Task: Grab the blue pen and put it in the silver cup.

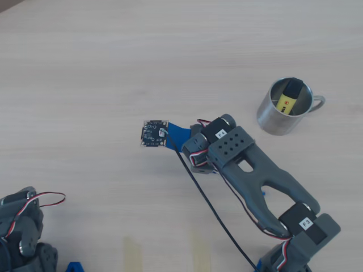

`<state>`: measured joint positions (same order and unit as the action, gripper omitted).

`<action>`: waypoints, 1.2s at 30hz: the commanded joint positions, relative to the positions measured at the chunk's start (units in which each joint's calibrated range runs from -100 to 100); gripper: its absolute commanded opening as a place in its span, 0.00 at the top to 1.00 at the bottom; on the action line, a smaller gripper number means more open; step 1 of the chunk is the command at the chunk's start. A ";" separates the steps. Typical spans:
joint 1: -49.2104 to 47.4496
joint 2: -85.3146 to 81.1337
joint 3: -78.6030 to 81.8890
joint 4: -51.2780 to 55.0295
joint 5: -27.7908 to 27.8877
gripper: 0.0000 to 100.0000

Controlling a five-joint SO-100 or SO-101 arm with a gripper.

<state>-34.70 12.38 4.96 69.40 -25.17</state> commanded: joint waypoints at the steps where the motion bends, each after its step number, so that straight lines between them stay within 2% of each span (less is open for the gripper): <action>1: -1.16 0.17 -3.10 -1.57 -0.44 0.71; 6: -2.12 0.34 -3.01 -2.35 -0.75 0.71; 21: -3.61 0.42 -1.74 -7.15 -7.98 0.71; 31: -2.39 -0.33 5.15 -10.67 -10.21 0.71; 36: -2.65 0.42 5.24 -10.41 -11.20 0.75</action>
<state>-37.71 13.21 10.64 59.06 -35.62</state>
